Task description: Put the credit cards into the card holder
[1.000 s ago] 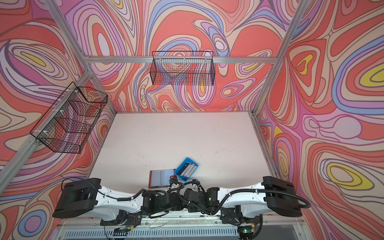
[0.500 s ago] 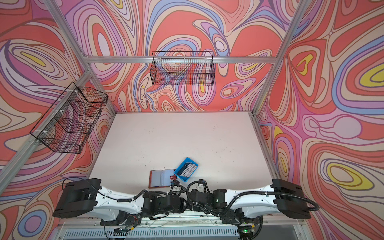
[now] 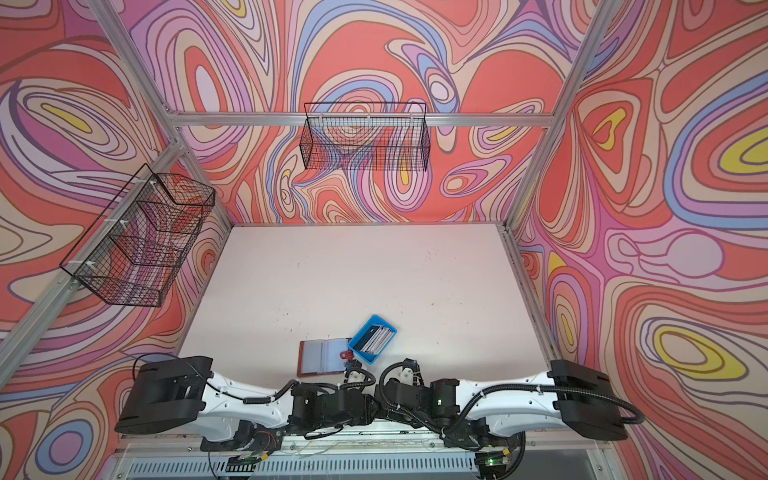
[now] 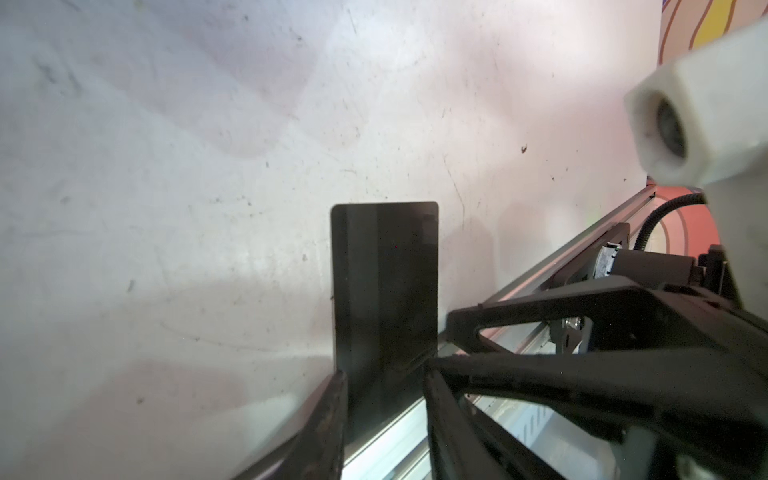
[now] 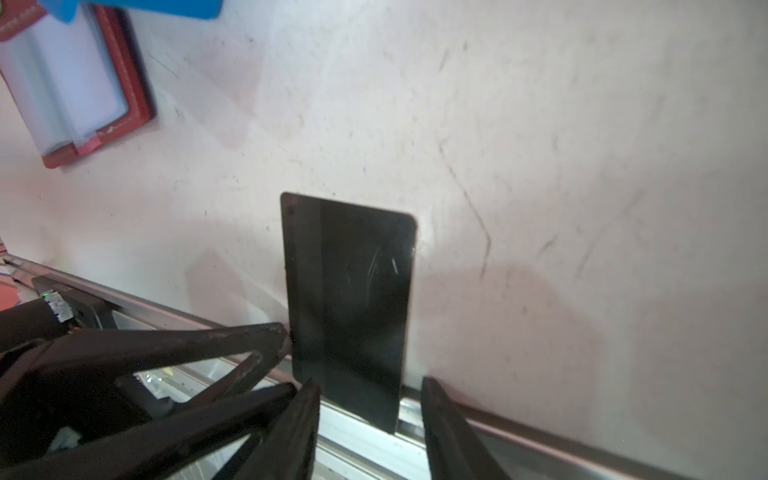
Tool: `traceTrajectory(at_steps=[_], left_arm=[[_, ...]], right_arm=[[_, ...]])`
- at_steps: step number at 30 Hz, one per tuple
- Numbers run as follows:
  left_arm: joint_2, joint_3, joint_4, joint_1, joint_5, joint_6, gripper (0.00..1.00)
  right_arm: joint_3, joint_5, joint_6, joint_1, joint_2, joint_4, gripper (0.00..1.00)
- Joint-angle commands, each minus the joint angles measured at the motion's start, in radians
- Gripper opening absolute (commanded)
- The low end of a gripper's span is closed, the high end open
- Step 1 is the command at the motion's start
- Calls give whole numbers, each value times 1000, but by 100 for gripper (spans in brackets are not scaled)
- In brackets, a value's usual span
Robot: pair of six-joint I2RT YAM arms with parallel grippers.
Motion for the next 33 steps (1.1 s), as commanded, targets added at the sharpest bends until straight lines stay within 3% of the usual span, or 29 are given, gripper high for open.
traceTrajectory(at_steps=[1,13,21,24,27,33], left_arm=[[70,12,53,-13,127,-1,33],[70,-29,142,-13,139,-30,28],[97,-64,204,-13,137,-57,25],[90,-79,212,-12,131,-65,25],[41,-83,167,5,118,-53,24],[-209,-19,-236,19,0,18,25]], right_arm=[[-51,-102,13,-2,149,201,44],[-147,-128,84,-2,125,426,39],[-267,-92,153,-2,28,620,37],[-270,-68,146,-1,-22,607,37],[-251,-41,138,-2,-79,483,36],[-206,24,150,-1,-230,183,35]])
